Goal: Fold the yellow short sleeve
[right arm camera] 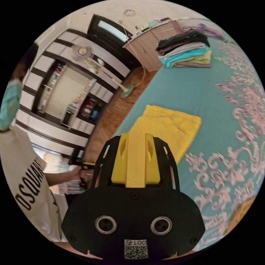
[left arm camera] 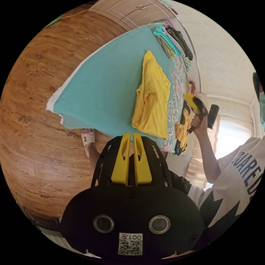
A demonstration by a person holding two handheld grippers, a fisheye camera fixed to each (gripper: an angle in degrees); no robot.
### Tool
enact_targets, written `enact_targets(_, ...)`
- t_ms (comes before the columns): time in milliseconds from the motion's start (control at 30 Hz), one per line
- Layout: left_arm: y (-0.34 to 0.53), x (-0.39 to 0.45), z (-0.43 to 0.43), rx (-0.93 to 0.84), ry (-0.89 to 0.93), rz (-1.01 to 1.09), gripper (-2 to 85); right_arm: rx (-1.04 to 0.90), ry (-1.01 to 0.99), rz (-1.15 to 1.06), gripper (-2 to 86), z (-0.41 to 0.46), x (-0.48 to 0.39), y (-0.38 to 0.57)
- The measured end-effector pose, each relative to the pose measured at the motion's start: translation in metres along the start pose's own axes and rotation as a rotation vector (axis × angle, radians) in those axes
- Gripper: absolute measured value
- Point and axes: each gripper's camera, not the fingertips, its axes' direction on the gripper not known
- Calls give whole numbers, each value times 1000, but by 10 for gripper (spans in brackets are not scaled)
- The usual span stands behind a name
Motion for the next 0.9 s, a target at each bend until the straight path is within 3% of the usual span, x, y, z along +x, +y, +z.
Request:
enact_targets(133, -11, 28, -25, -44, 17, 39, 53, -254, 276, 25, 114, 74, -33, 45)
enact_targets(300, -15, 43, -50, -110, 195, -17, 59, -281, 249, 258, 106, 146, -34, 71)
enact_targets(467, -4, 50, -81, -193, 289, -79, 76, -227, 215, 339, 90, 188, -30, 58)
enact_targets(700, 23, 57, -127, -76, 652, -316, 131, -209, -12, 384, 34, 220, -18, 26)
enact_targets(900, 52, 93, -175, 119, 899, -458, 184, -12, -351, 356, 22, 187, -36, -10)
